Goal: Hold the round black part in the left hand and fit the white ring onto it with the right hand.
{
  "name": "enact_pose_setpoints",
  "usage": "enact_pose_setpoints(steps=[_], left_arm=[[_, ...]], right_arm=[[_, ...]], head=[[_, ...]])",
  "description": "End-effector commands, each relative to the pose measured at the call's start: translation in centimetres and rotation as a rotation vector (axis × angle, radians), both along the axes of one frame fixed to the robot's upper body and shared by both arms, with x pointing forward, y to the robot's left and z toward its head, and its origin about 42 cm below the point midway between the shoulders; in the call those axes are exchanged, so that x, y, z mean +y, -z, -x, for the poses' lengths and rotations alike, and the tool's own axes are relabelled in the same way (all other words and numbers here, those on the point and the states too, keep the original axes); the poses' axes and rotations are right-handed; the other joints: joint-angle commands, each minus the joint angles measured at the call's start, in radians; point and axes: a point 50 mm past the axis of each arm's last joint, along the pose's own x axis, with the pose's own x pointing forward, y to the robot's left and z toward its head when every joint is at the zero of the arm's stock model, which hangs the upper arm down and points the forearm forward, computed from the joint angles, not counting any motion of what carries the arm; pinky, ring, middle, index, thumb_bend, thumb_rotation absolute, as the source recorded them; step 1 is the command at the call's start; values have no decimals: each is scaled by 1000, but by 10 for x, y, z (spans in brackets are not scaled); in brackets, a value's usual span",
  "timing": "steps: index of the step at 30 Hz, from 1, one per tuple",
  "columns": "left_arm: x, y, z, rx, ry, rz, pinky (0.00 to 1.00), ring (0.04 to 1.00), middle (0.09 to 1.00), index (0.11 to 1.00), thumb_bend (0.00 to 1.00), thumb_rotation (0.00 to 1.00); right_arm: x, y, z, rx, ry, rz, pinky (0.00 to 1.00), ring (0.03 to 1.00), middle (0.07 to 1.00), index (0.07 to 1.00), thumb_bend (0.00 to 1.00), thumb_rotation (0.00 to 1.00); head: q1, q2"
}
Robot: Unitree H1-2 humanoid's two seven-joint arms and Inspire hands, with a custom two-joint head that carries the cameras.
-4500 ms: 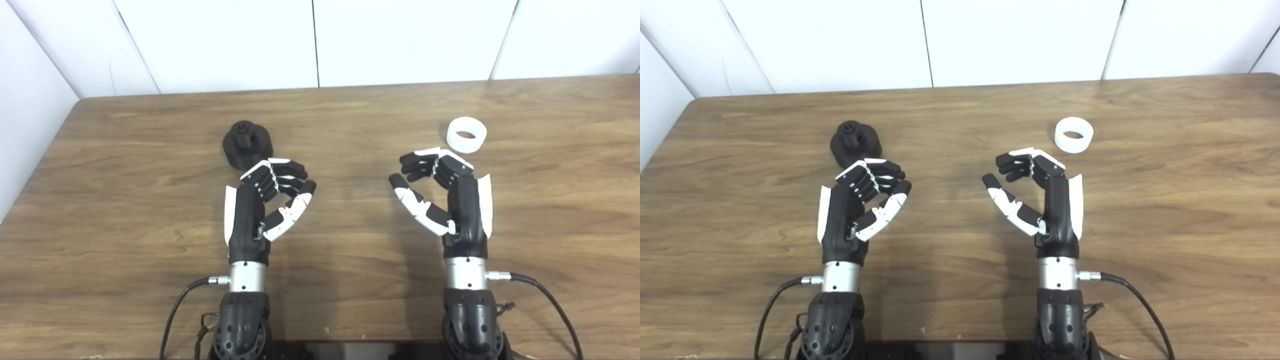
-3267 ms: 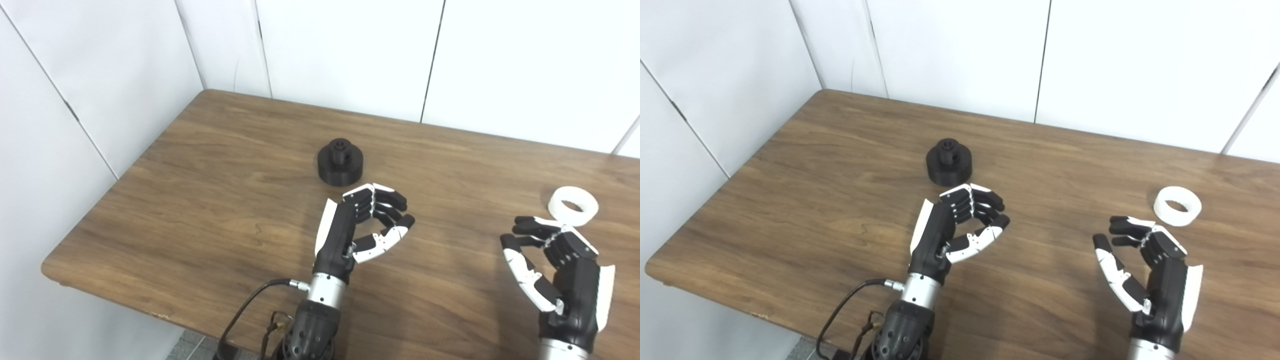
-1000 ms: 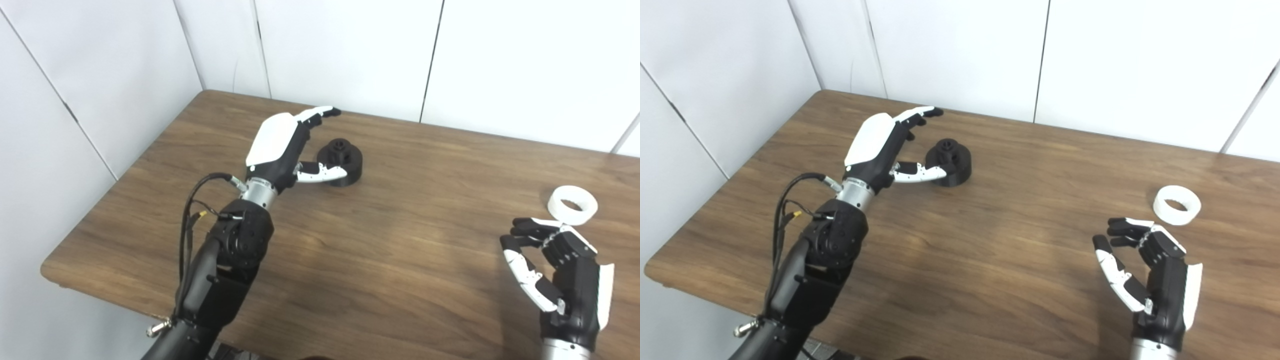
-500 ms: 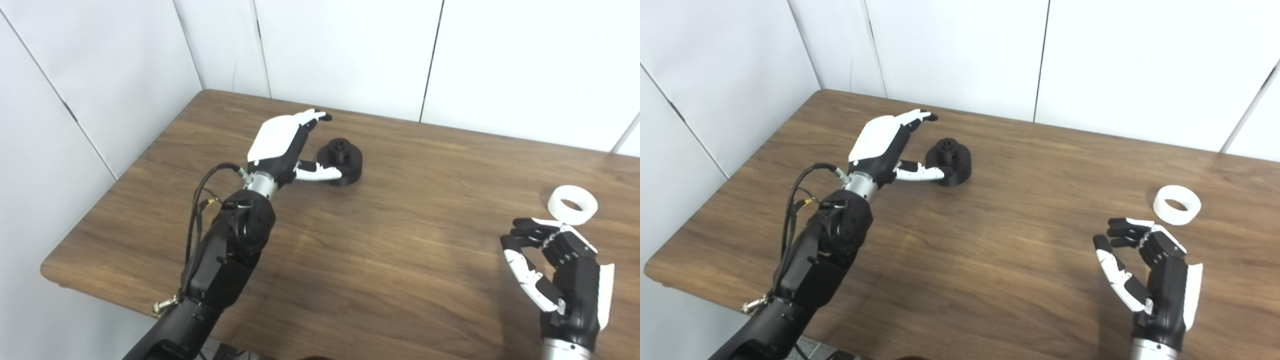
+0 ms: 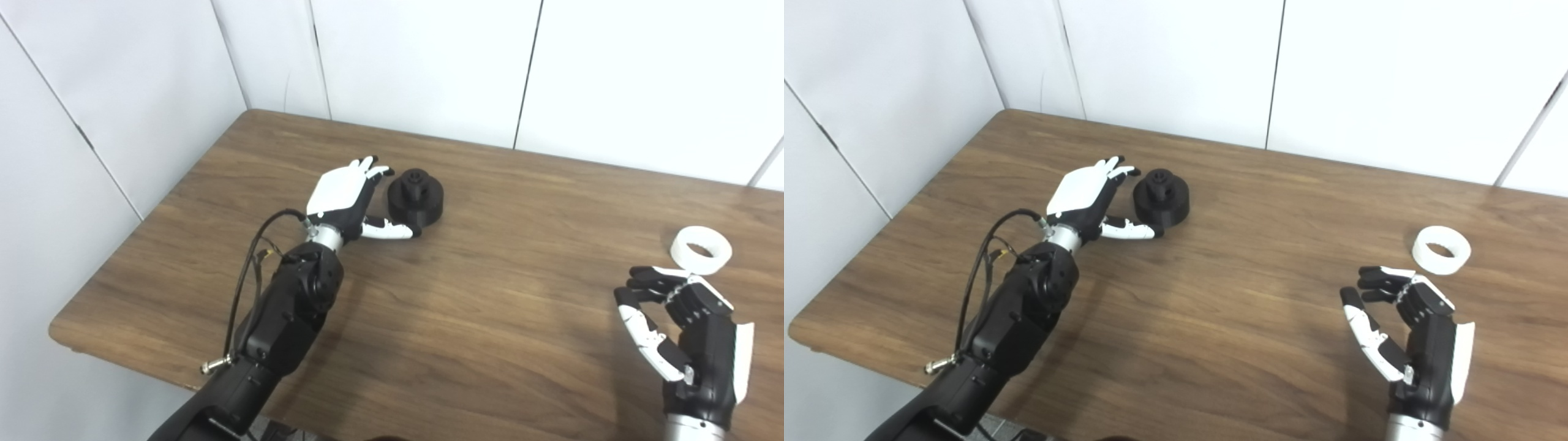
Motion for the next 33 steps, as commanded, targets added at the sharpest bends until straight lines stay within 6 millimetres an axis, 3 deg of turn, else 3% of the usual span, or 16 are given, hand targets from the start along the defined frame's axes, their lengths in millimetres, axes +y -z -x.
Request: enact_pose_setpoints(steps=[1,13,33], left_arm=[[3,-24,-18,-77,-15,-38,898,1000,1000,870,1000,602],[3,-4,-26,2,-32,-34,906,1000,1000,879,1000,601],[-13,6,-41,-25,-29,93,897,981,982,845,987,572]], right_arm=[[-5,-4,9,-25,4,4,480,561,587,493,497,160],[-5,-5,11,-31,9,15,479,564,588,493,497,163],[-3,-6,13,-35,5,19,493,579,600,493,497,162]], head=[[1,2],[-2,8],[-11,15]])
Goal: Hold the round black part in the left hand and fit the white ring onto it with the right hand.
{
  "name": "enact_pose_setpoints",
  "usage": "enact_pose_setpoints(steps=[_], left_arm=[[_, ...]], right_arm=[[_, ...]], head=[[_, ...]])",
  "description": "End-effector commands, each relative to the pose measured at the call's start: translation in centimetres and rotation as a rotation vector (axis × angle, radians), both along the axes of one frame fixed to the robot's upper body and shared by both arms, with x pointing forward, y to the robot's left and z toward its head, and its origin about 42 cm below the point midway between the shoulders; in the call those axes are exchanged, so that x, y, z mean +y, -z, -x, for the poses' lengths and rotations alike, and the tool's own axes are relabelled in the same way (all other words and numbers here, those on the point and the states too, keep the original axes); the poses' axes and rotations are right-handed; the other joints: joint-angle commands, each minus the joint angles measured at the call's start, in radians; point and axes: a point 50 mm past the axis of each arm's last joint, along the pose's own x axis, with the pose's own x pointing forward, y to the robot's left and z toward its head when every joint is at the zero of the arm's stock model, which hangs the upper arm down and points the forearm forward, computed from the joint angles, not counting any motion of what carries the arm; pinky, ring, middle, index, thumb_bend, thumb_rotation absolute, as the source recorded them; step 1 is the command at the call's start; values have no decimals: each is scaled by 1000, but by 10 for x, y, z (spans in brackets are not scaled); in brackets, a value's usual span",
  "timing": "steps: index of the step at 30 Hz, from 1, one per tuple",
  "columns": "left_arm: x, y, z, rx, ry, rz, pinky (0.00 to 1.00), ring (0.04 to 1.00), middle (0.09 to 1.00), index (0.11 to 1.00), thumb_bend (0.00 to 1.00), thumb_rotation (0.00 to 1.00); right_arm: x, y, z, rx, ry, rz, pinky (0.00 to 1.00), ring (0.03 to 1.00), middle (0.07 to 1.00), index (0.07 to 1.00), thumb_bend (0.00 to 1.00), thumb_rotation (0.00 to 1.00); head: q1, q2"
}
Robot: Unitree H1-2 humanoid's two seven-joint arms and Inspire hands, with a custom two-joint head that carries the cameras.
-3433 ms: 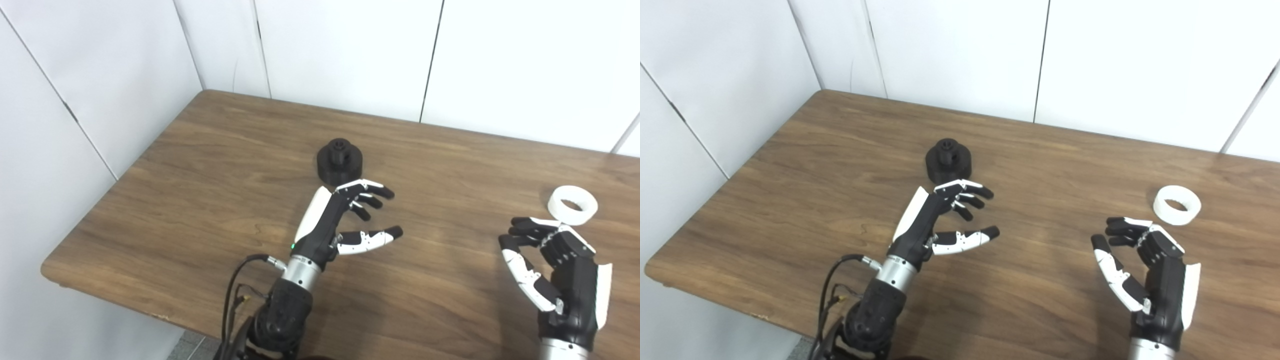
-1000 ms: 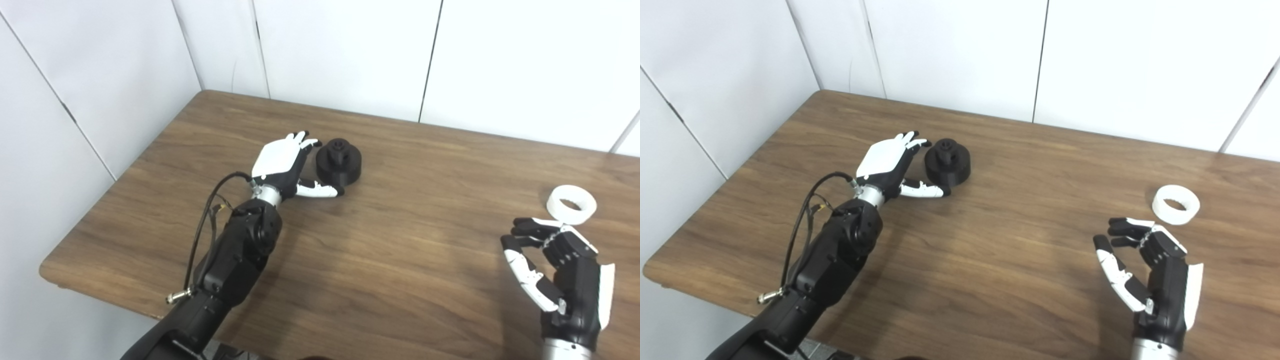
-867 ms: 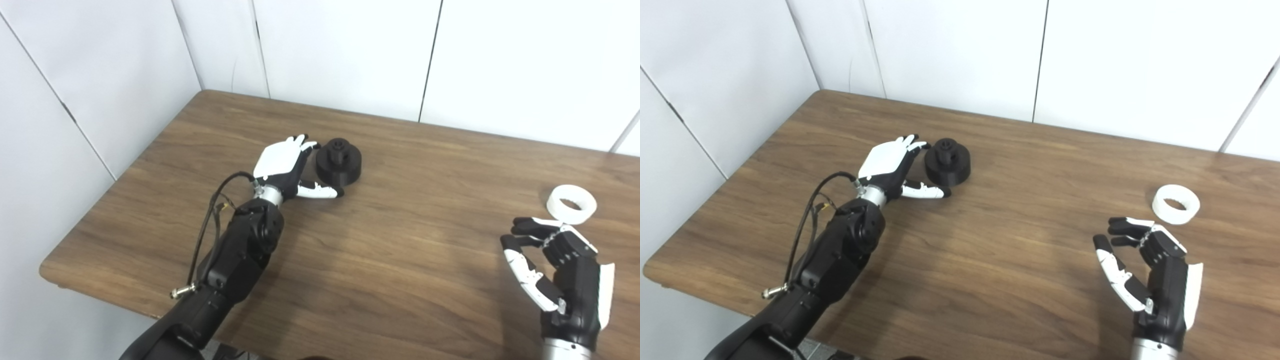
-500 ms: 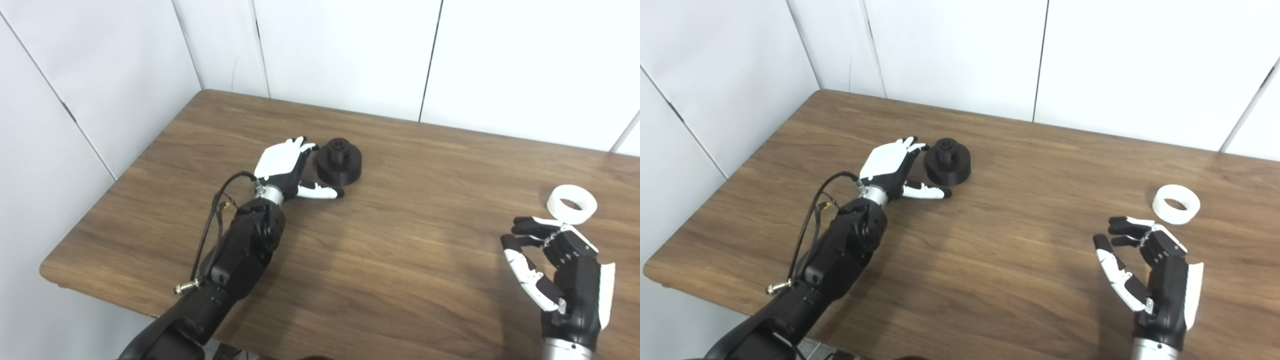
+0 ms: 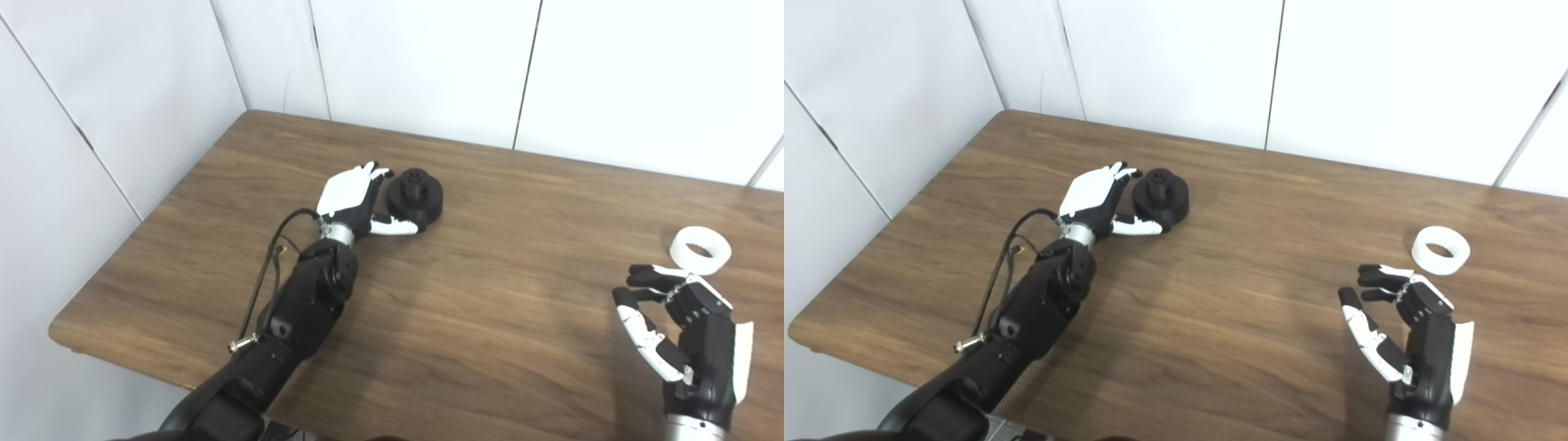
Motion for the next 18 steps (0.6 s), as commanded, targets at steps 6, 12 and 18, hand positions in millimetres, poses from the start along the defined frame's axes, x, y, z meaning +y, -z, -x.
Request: enact_pose_setpoints(steps=[6,12,18], left_arm=[[-7,-13,-14,-46,37,24,877,978,974,830,989,576],[-7,-10,-14,-64,26,120,887,976,967,798,961,502],[-6,-5,-14,-98,21,165,891,963,941,679,855,329]], right_arm=[[-1,-4,11,-30,3,3,486,576,598,493,497,162],[-1,-5,12,-25,5,2,484,572,597,493,497,162],[-2,-6,12,-26,10,4,491,576,595,493,497,162]], head=[[-2,3],[-5,6],[-4,10]])
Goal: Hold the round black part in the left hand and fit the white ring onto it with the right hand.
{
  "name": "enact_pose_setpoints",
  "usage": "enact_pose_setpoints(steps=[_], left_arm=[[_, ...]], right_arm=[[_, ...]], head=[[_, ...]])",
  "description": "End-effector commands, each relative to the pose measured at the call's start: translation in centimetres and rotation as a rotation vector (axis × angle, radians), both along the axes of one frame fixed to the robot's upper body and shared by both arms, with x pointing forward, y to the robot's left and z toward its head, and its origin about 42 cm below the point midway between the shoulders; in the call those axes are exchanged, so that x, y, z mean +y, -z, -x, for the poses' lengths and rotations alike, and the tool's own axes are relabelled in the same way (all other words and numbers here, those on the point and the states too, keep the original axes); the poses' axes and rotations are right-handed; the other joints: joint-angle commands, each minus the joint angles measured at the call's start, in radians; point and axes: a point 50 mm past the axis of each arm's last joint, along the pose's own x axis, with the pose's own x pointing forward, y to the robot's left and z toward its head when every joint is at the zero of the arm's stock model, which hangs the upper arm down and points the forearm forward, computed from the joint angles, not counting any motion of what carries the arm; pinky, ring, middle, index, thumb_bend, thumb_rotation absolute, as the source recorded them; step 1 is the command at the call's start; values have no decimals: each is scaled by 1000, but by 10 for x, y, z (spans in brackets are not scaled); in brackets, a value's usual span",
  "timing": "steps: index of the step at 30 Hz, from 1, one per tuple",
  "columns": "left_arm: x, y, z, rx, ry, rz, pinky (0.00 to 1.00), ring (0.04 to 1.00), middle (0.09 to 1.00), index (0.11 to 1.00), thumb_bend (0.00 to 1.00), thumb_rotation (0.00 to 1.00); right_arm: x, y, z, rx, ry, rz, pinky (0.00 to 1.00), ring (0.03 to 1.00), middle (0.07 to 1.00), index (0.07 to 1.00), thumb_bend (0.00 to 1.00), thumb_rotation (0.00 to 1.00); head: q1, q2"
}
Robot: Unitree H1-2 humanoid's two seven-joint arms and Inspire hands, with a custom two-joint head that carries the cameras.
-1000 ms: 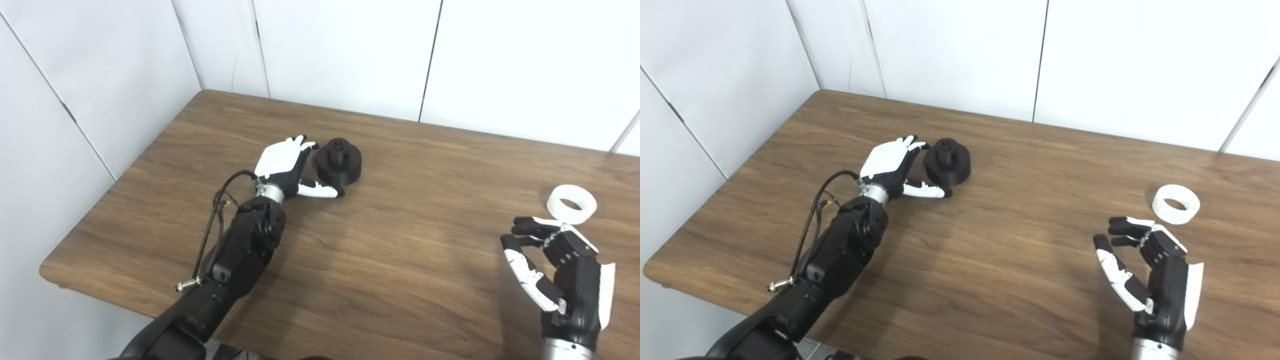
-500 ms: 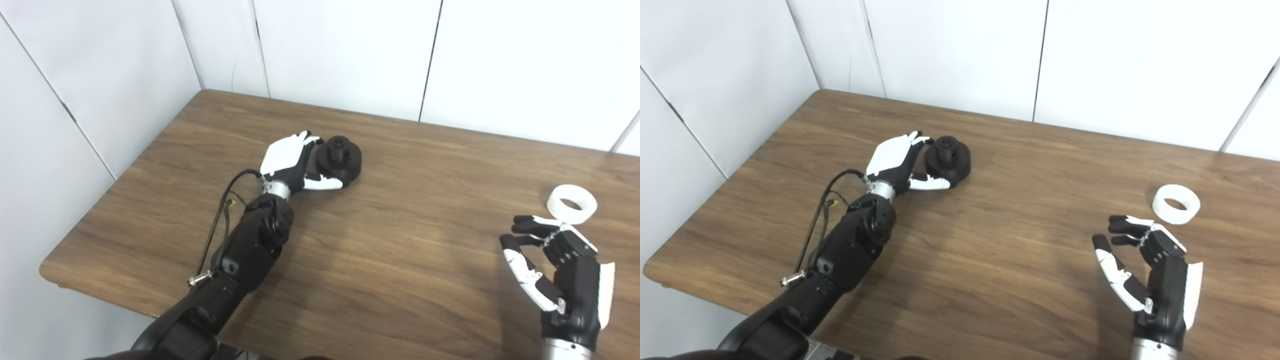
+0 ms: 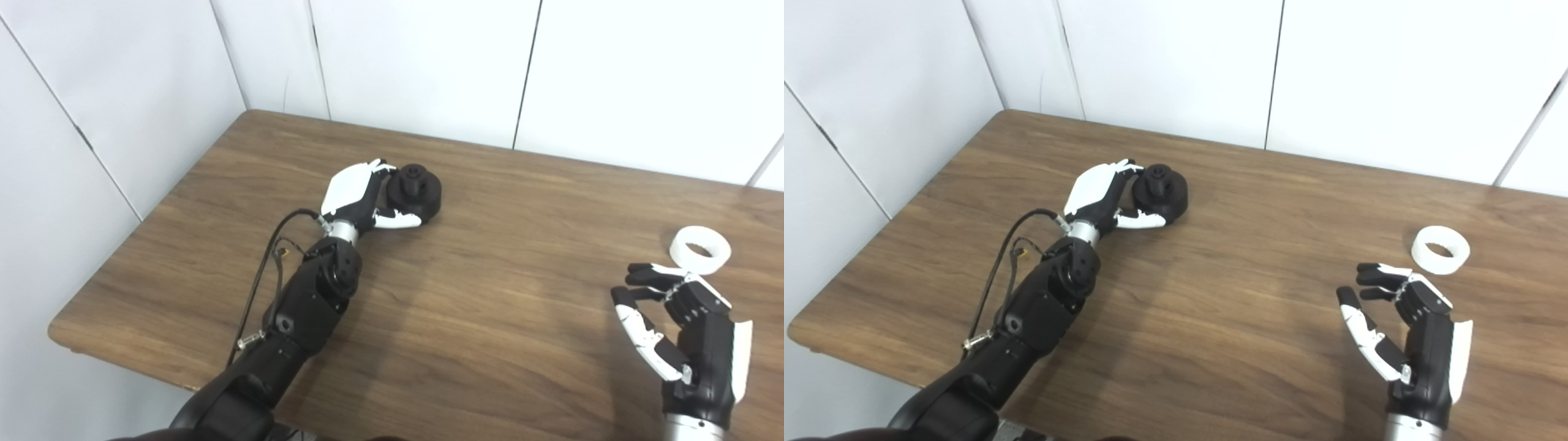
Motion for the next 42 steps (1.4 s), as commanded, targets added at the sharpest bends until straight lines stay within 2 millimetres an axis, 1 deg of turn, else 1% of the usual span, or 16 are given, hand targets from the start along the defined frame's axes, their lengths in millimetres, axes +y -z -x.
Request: enact_pose_setpoints(steps=[1,3,8,15,23,26,32,36,39,42], left_arm=[[-4,-9,-9,-30,20,11,893,963,940,667,846,317],[-4,-8,-10,-33,17,16,909,965,938,647,834,298],[-4,-9,-11,-36,8,34,909,964,926,610,826,269],[-3,-8,-10,-46,15,36,930,964,919,588,810,226],[-13,-8,-4,-51,48,51,952,966,914,567,827,194],[-18,-9,2,-64,68,60,957,960,913,556,840,187],[-26,-10,16,-88,105,64,913,962,915,555,837,184],[-31,-10,27,-96,127,68,889,951,917,562,832,207],[-36,-9,36,-102,146,79,865,946,911,562,829,203],[-40,-7,45,-96,170,98,870,950,915,563,828,195]], right_arm=[[-3,-4,11,-18,9,0,487,573,595,493,497,163],[-3,-5,11,-15,10,-1,480,566,594,492,497,163],[-2,-5,10,-22,12,3,475,562,590,492,496,161],[-3,-6,10,-21,10,-3,472,562,590,492,497,162],[-4,-7,11,-23,9,-2,482,568,594,492,496,161],[-5,-6,11,-20,10,-7,482,568,594,492,497,161],[-4,-6,11,-17,11,-9,473,561,593,492,497,159],[-4,-6,11,-17,8,-2,468,560,593,492,496,160],[-4,-6,11,-20,7,3,480,569,596,493,496,162],[-3,-6,11,-22,7,2,483,570,595,493,497,162]], head=[[1,0],[2,0],[1,1],[-1,2],[-3,3],[-2,3],[1,5],[1,5],[-2,7],[-7,9]])
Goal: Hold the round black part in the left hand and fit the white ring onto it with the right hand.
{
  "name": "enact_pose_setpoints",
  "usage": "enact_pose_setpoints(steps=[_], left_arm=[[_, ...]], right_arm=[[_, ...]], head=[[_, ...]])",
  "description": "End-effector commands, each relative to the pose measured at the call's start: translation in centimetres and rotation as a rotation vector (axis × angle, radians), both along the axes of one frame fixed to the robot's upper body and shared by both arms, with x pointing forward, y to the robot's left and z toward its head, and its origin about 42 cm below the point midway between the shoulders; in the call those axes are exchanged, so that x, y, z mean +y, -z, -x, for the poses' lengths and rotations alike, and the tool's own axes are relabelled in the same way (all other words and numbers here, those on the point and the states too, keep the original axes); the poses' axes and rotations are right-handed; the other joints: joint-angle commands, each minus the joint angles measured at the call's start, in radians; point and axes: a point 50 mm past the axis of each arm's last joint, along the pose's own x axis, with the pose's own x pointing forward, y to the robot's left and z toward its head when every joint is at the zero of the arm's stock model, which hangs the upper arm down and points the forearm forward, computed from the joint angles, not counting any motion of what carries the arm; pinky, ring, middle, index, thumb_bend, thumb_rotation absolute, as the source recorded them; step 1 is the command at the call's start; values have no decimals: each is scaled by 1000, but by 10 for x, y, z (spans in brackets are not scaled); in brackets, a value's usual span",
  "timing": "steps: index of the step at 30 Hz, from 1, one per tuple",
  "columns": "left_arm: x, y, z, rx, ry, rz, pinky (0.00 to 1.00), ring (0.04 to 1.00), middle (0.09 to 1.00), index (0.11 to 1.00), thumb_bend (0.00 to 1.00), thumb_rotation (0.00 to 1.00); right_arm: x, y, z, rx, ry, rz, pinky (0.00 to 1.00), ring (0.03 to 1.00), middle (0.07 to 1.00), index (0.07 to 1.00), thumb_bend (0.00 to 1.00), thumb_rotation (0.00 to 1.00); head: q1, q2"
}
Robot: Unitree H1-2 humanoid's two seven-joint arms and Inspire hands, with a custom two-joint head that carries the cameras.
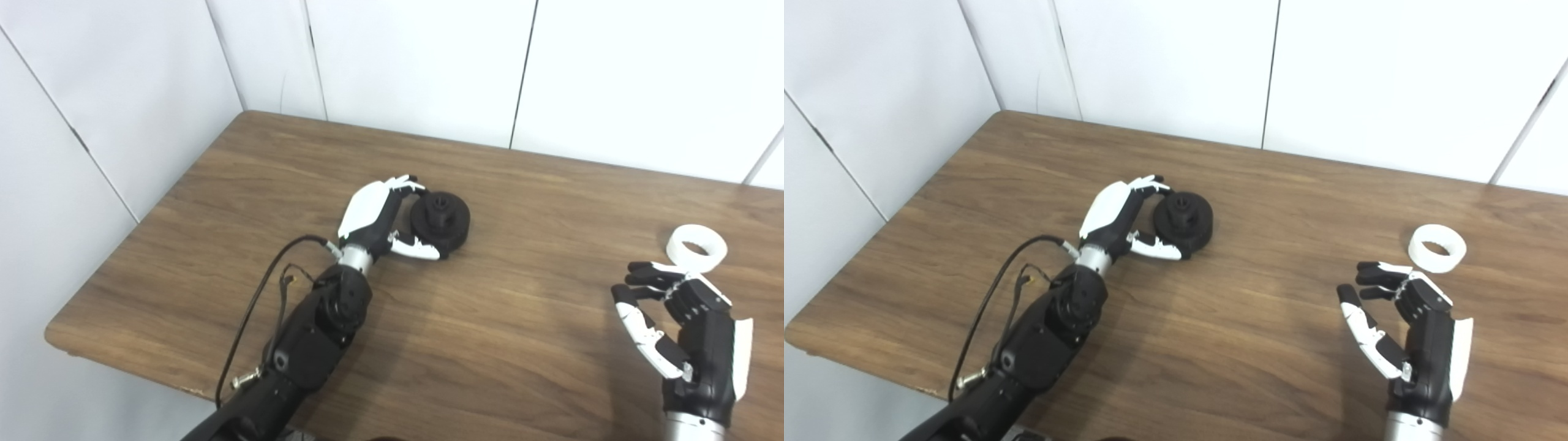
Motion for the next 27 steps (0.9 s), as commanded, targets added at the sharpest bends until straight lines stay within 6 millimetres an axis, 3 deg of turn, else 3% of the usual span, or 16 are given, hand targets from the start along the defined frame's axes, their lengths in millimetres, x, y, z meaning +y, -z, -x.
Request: enact_pose_setpoints(steps=[1,16,27], left_arm=[[-5,-9,3,-32,32,-9,864,947,912,562,831,198],[-28,-22,42,-47,157,4,849,959,922,566,843,200],[-58,-20,77,-26,310,-9,858,950,919,565,852,248]], right_arm=[[-2,-3,11,-30,3,6,483,571,595,493,497,162],[3,-6,9,-35,1,-7,469,557,588,492,497,160],[11,-11,9,-33,8,4,491,572,589,491,495,158]], head=[[-2,1],[-66,17],[-126,30]])
